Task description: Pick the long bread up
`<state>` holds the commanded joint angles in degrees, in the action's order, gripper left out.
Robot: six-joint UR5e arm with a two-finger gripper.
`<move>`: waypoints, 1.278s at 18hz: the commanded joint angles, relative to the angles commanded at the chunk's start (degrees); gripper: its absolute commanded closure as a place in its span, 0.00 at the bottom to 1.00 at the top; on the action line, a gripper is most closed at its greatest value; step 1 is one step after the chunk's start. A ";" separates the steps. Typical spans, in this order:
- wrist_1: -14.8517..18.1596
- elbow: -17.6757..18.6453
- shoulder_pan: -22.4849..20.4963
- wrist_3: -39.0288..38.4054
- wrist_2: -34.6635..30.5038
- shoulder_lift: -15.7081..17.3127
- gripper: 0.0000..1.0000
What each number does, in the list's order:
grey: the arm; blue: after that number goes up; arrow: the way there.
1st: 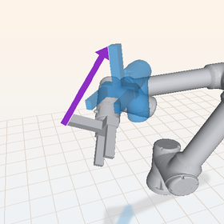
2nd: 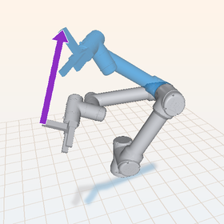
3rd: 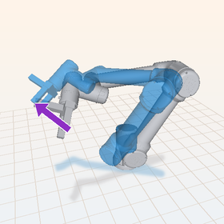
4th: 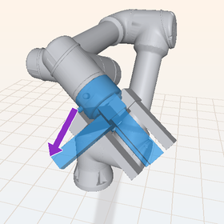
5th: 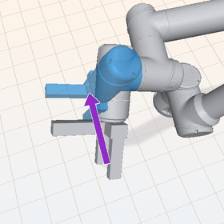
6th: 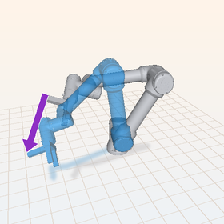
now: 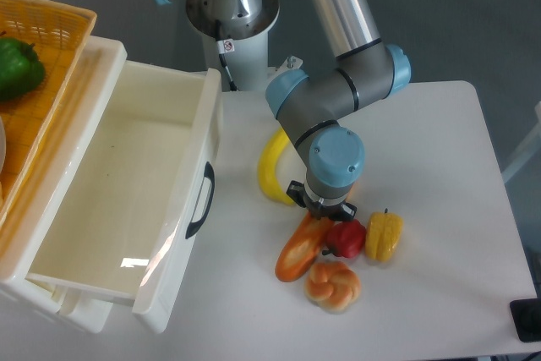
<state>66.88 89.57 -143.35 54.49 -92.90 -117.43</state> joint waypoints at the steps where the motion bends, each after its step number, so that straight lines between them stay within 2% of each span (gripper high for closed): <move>1: 0.79 -0.97 0.09 0.88 0.09 0.26 1.00; 5: 2.12 -2.12 -0.44 5.62 2.72 2.90 1.00; 7: 2.12 -1.77 -0.61 5.63 2.55 2.82 1.00; 9: 1.94 -1.16 -0.87 5.63 2.55 2.47 0.52; 10: 1.77 -0.55 -1.05 5.11 2.81 2.46 0.38; 11: 1.42 -0.02 -1.05 4.93 2.99 2.46 0.05; 12: 0.63 -0.10 -0.79 4.58 2.99 2.20 0.00; 14: -3.49 -0.27 0.35 2.91 2.81 0.36 0.00; 15: -4.38 -0.19 0.79 2.21 2.81 -0.17 0.00; 23: -5.88 0.34 2.11 0.00 2.46 -2.81 0.00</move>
<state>61.00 89.91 -141.24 54.49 -90.44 -120.23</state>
